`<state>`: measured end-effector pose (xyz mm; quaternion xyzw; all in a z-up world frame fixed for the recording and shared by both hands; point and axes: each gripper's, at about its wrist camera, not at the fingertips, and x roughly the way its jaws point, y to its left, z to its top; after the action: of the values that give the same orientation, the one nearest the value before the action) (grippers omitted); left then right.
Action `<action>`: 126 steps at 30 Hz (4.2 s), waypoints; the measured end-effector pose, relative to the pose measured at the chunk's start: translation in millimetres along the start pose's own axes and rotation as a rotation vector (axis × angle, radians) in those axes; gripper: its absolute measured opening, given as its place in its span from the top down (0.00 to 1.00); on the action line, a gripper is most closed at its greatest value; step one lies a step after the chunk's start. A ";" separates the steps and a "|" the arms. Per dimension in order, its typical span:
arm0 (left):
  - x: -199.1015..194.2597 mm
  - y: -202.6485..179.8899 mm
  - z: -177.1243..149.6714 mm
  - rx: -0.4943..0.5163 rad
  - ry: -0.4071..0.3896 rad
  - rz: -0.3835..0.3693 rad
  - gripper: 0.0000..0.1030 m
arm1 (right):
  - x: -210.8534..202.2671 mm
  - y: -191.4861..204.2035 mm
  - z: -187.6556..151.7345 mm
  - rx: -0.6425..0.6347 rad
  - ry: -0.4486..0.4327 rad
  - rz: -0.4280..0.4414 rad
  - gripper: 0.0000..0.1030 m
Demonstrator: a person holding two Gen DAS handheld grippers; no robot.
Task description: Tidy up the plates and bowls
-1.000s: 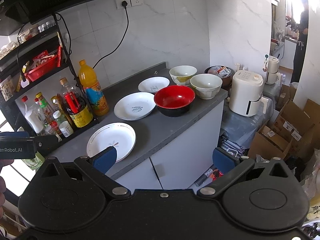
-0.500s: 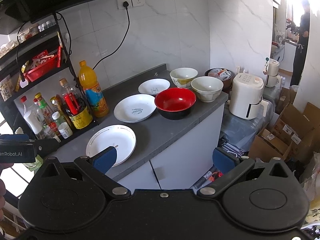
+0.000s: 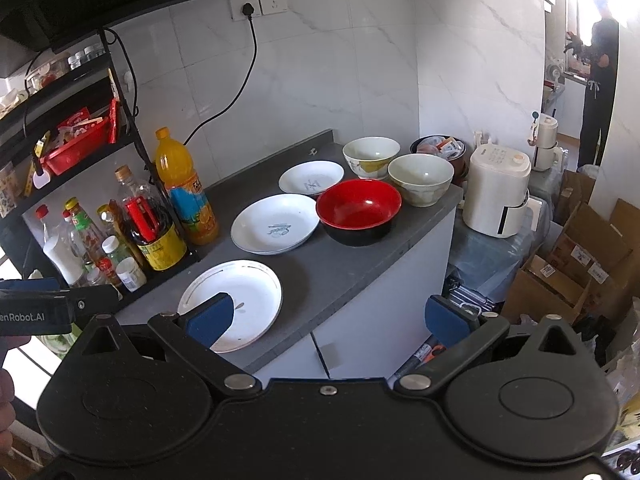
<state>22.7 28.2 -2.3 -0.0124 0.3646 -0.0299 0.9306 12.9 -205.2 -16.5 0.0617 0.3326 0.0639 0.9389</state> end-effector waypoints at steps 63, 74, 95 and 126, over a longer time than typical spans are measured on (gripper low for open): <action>269.6 -166.2 190.9 -0.147 0.037 0.021 0.03 | 231.9 -219.3 166.4 -0.019 0.037 0.057 0.01; 318.3 -182.7 201.8 -0.163 0.056 -0.025 0.13 | 271.1 -259.7 167.3 0.089 0.070 0.057 0.21; 465.7 -204.2 230.1 -0.043 0.236 -0.135 0.45 | 368.1 -264.5 160.3 0.249 0.131 -0.050 0.32; 576.8 -219.8 219.3 -0.097 0.429 -0.153 0.86 | 469.3 -264.2 148.0 0.359 0.334 -0.066 0.83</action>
<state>583.9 -228.2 -222.5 -0.0783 0.5530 -0.0846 0.8252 489.0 -400.5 -233.6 0.2053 0.4911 -0.0174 0.8464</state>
